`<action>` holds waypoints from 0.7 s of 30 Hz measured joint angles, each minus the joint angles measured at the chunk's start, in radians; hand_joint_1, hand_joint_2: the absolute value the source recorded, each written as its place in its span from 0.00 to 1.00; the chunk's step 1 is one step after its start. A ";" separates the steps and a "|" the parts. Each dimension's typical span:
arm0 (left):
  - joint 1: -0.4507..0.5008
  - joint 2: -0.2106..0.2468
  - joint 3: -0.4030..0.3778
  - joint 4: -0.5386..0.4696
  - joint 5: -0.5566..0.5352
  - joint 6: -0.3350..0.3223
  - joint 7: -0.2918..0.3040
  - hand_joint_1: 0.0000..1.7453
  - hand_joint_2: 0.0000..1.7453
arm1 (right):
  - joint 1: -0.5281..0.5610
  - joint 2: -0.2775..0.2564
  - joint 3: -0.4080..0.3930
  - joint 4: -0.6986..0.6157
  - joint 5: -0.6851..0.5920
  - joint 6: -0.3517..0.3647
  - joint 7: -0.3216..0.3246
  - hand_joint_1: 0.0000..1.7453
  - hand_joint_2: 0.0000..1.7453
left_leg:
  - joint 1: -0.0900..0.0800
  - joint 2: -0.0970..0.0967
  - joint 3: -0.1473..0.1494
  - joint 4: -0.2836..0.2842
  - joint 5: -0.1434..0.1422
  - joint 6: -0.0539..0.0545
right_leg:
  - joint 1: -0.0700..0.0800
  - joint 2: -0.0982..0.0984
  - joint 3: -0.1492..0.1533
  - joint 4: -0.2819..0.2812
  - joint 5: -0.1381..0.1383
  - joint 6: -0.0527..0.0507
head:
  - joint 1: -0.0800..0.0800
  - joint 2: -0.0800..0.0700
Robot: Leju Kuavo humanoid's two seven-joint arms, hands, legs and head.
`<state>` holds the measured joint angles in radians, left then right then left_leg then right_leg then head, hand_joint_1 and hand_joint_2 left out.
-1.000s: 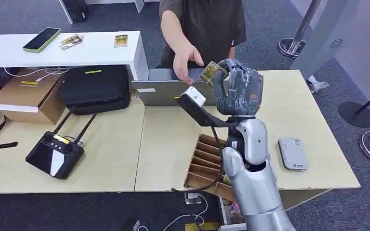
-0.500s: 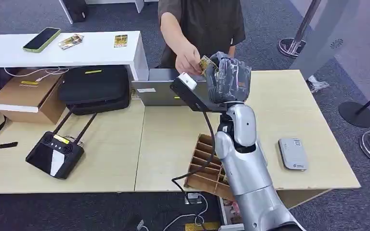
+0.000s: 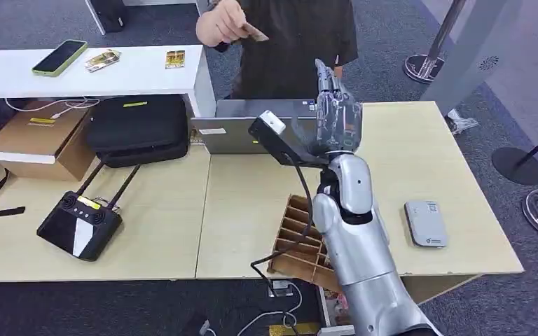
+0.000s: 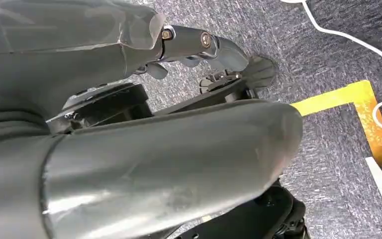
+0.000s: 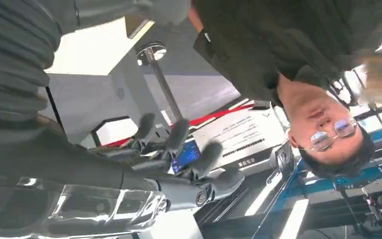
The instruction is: Pass the card to the sensor for recognition and then transmit it.
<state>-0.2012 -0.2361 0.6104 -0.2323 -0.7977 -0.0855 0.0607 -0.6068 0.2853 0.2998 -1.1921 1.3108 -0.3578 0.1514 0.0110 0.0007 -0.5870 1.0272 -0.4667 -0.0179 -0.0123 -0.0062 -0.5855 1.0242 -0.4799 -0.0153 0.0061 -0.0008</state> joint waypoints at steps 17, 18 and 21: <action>0.022 0.010 0.004 0.000 0.027 0.027 -0.020 0.00 0.00 | 0.198 -0.042 -0.037 -0.331 0.069 -0.123 -0.054 0.00 1.00 | 0.000 0.000 -0.001 0.000 -0.001 0.000 | 0.000 0.000 -0.001 -0.001 0.000 0.000 | 0.000 0.000; 0.026 0.011 0.006 0.000 0.031 0.032 -0.025 0.00 0.00 | 0.229 -0.048 -0.045 -0.372 0.087 -0.147 -0.059 0.00 1.00 | 0.000 0.000 -0.001 0.000 -0.001 0.000 | 0.000 0.000 -0.001 -0.001 0.000 0.000 | 0.000 0.000; 0.040 0.014 0.013 0.000 0.047 0.045 -0.039 0.00 0.00 | 0.325 -0.068 -0.076 -0.503 0.136 -0.212 -0.062 0.00 1.00 | 0.000 0.000 -0.001 0.000 -0.002 0.000 | 0.000 0.000 -0.001 -0.001 -0.001 0.001 | 0.000 0.000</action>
<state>-0.1609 -0.2220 0.6233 -0.2319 -0.7504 -0.0401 0.0218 -0.2815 0.2171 0.2240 -1.6950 1.4465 -0.5694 0.0893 0.0109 0.0003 -0.5882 1.0272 -0.4689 -0.0176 -0.0123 -0.0066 -0.5865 1.0229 -0.4809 -0.0141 0.0057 -0.0008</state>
